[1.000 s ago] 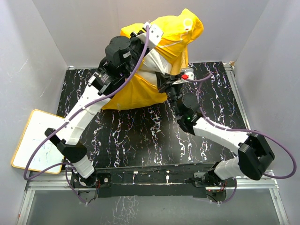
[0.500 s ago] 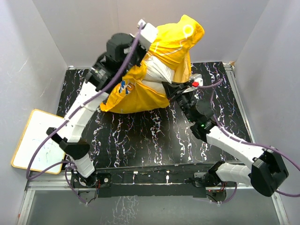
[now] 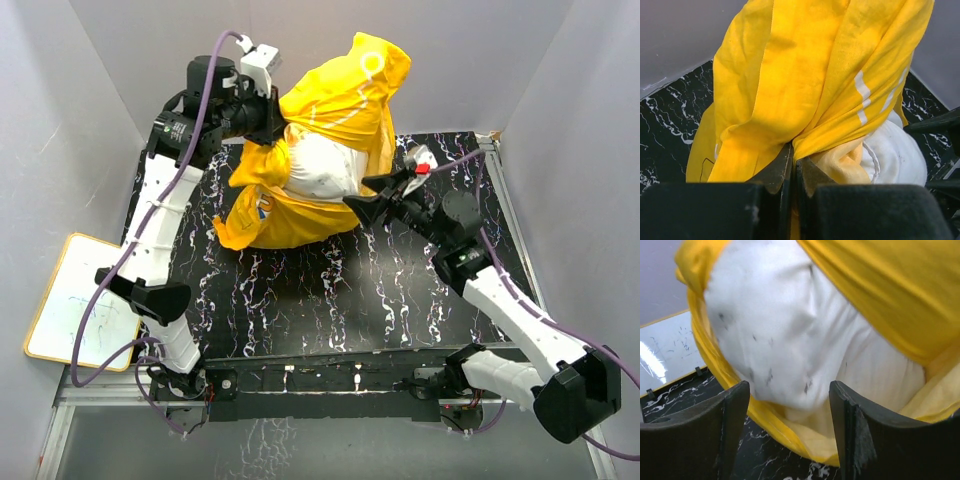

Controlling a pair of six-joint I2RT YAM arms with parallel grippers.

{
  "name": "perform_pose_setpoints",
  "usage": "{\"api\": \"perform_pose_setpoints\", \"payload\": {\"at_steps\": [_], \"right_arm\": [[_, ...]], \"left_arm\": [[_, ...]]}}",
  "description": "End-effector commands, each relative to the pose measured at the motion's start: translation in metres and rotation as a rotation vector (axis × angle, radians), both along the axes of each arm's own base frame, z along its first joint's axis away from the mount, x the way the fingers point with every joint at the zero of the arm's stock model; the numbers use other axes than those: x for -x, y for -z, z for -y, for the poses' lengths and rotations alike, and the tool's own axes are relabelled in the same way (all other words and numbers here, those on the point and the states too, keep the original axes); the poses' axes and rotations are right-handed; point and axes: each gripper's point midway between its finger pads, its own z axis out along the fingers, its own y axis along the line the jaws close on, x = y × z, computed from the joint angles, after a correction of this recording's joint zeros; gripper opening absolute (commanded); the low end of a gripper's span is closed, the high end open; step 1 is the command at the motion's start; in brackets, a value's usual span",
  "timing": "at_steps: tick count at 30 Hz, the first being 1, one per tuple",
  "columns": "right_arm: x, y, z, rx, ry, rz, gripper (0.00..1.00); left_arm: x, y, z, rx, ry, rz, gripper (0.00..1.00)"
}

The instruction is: Remove the pillowcase from the pillow

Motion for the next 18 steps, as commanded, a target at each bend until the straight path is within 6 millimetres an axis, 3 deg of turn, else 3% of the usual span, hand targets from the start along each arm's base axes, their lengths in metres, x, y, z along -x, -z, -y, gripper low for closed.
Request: {"api": "perform_pose_setpoints", "payload": {"at_steps": [1,5,8,18], "right_arm": [[0.025,-0.092,-0.011,0.086,-0.145,0.262,0.71],[0.037,-0.122,-0.021,0.170,-0.249,0.351,0.83],[0.040,-0.133,-0.030,0.229,-0.288,0.406,0.86],[0.035,-0.125,-0.062,0.459,-0.383,0.571,0.89]], "left_arm": [[0.013,-0.020,-0.010,0.101,-0.018,-0.044,0.00],[0.021,-0.027,-0.001,0.144,0.029,-0.060,0.00],[0.024,-0.028,0.002,0.157,0.047,-0.070,0.00],[0.028,-0.034,0.004,0.167,0.070,-0.060,0.00]]}}
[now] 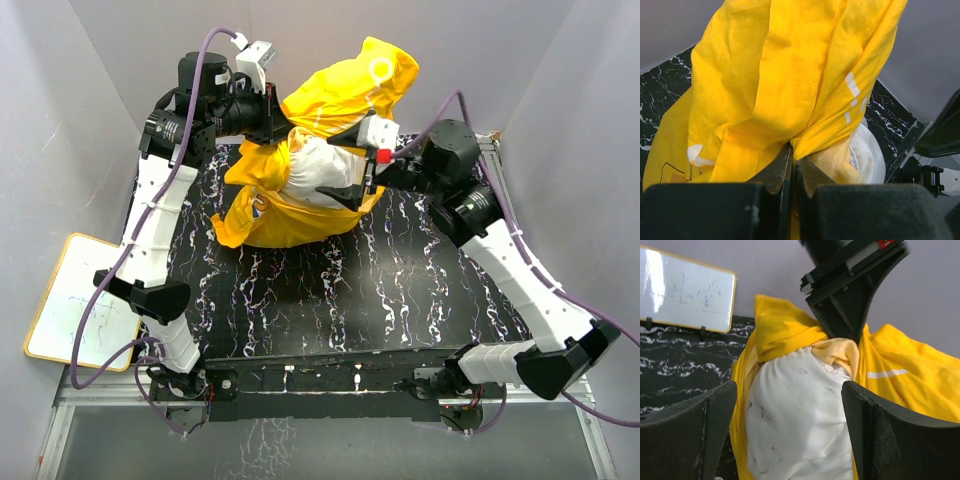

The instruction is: Remove the pillowcase from the pillow

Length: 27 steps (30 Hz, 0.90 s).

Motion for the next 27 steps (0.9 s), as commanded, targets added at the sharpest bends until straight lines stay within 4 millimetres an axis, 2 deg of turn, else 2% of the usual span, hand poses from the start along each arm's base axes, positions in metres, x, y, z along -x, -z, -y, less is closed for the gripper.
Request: {"api": "perform_pose_setpoints", "payload": {"at_steps": [1,5,12,16,18,21,24,27], "right_arm": [[0.002,0.004,-0.011,0.115,-0.036,0.128,0.89],[-0.007,0.009,-0.030,0.173,-0.010,0.174,0.88],[-0.023,0.041,-0.067,0.333,0.091,0.258,0.88],[-0.039,0.056,-0.067,0.393,0.168,0.256,0.84],[-0.050,0.067,-0.060,0.423,0.234,0.247,0.77],[-0.068,0.082,-0.046,0.448,0.339,0.235,0.57],[-0.071,0.082,-0.042,0.404,0.331,0.180,0.39],[-0.072,0.087,-0.046,0.387,0.319,0.134,0.18]], "left_arm": [[0.009,-0.016,-0.006,0.024,-0.004,0.016,0.00],[0.011,-0.017,-0.005,0.027,0.004,0.019,0.00],[0.015,-0.018,-0.004,0.029,0.024,0.017,0.00],[0.021,-0.026,-0.005,0.036,0.035,0.039,0.00],[0.025,-0.033,-0.008,0.035,0.037,0.065,0.00],[0.031,-0.040,-0.011,0.032,0.039,0.096,0.00],[0.039,-0.045,-0.015,0.026,0.048,0.112,0.00],[0.046,-0.050,-0.018,0.019,0.052,0.138,0.00]]}}
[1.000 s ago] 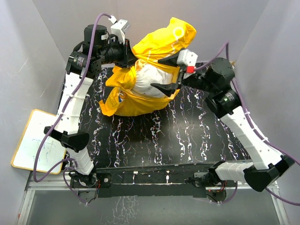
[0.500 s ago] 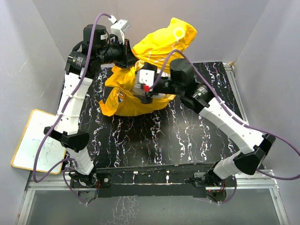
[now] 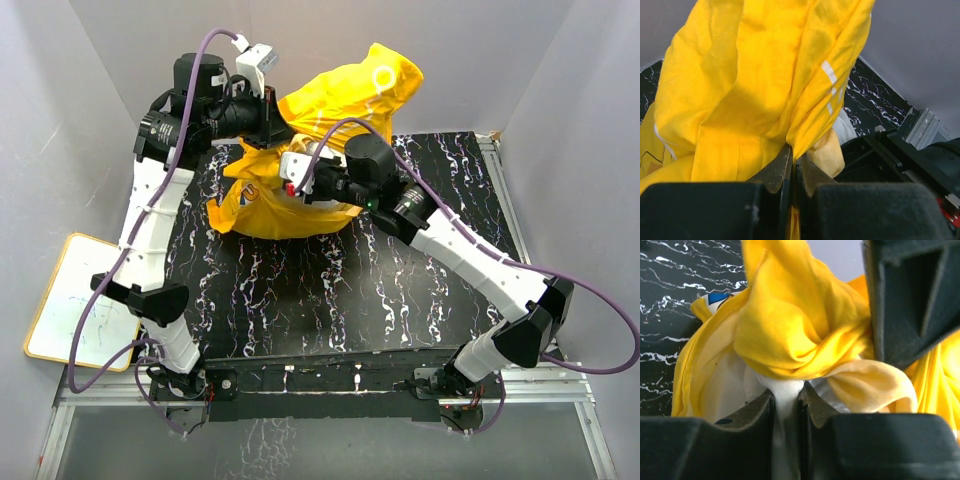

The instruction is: Remove the pillowcase from the pillow

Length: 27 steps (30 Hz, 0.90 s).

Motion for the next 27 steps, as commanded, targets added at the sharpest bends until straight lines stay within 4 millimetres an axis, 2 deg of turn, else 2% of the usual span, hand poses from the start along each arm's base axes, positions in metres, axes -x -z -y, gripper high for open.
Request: {"api": "perform_pose_setpoints", "payload": {"at_steps": [1,2,7,10,12,16,23,27], "right_arm": [[-0.018,0.003,0.016,-0.037,0.108,-0.058,0.12],[-0.019,0.006,0.015,-0.036,0.113,-0.074,0.08],[-0.025,0.017,0.027,-0.104,0.165,-0.170,0.08],[-0.037,0.019,0.051,-0.206,0.224,-0.230,0.08],[-0.043,0.030,0.065,-0.249,0.273,-0.263,0.08],[-0.037,0.030,0.075,-0.332,0.293,-0.298,0.08],[0.013,-0.008,0.067,-0.452,0.090,-0.337,0.08],[0.016,-0.017,0.080,-0.496,0.102,-0.352,0.08]], "left_arm": [[0.034,-0.049,-0.020,0.028,0.000,0.145,0.00],[0.036,-0.052,-0.022,0.022,-0.003,0.163,0.00],[0.041,-0.078,-0.043,-0.036,-0.053,0.318,0.00],[0.041,-0.088,-0.056,-0.080,-0.095,0.400,0.00],[0.040,-0.090,-0.064,-0.112,-0.123,0.435,0.00],[0.026,-0.079,-0.086,-0.220,-0.221,0.490,0.00],[-0.029,-0.036,-0.125,-0.456,-0.432,0.536,0.00],[-0.049,-0.028,-0.136,-0.481,-0.495,0.541,0.00]]}}
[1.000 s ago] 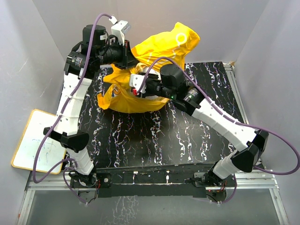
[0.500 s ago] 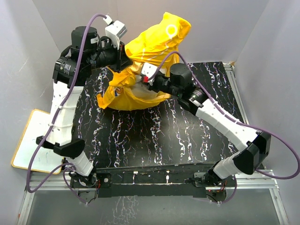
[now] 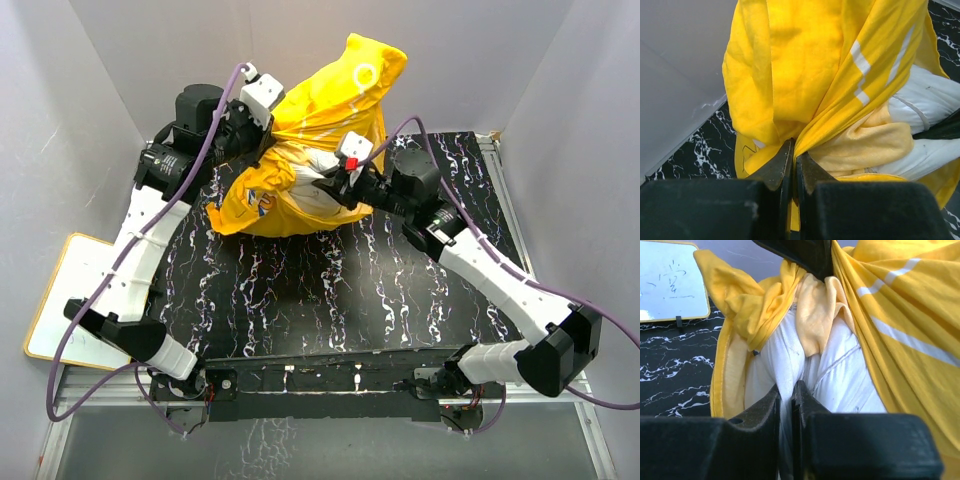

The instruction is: Remove the pillowcase from the pillow

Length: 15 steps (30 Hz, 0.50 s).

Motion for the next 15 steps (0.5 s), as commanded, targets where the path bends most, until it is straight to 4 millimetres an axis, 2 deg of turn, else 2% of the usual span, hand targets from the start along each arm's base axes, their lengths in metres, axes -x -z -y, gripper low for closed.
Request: {"api": "perform_pose_setpoints", "payload": {"at_steps": [1,4,7,10,11,13,15], "right_arm": [[0.000,-0.027,0.045,-0.101,0.109,-0.039,0.08],[-0.019,-0.014,0.077,-0.151,0.185,-0.078,0.08],[-0.044,0.012,0.106,-0.209,0.267,-0.141,0.08],[-0.046,0.012,0.103,-0.250,0.239,-0.164,0.08],[-0.045,0.007,0.099,-0.259,0.215,-0.166,0.08],[-0.041,-0.005,0.085,-0.264,0.165,-0.180,0.08],[-0.032,-0.019,0.064,-0.264,0.113,-0.168,0.08]], "left_arm": [[-0.042,-0.051,-0.091,-0.097,-0.392,0.264,0.00],[-0.054,-0.045,-0.113,-0.138,-0.485,0.275,0.00],[-0.055,-0.039,-0.128,-0.134,-0.519,0.263,0.00],[-0.049,-0.035,-0.130,-0.136,-0.508,0.259,0.00],[-0.047,-0.034,-0.128,-0.128,-0.500,0.256,0.06],[-0.040,-0.035,-0.118,-0.099,-0.443,0.233,0.37],[-0.034,-0.036,-0.103,-0.051,-0.372,0.197,0.43]]}}
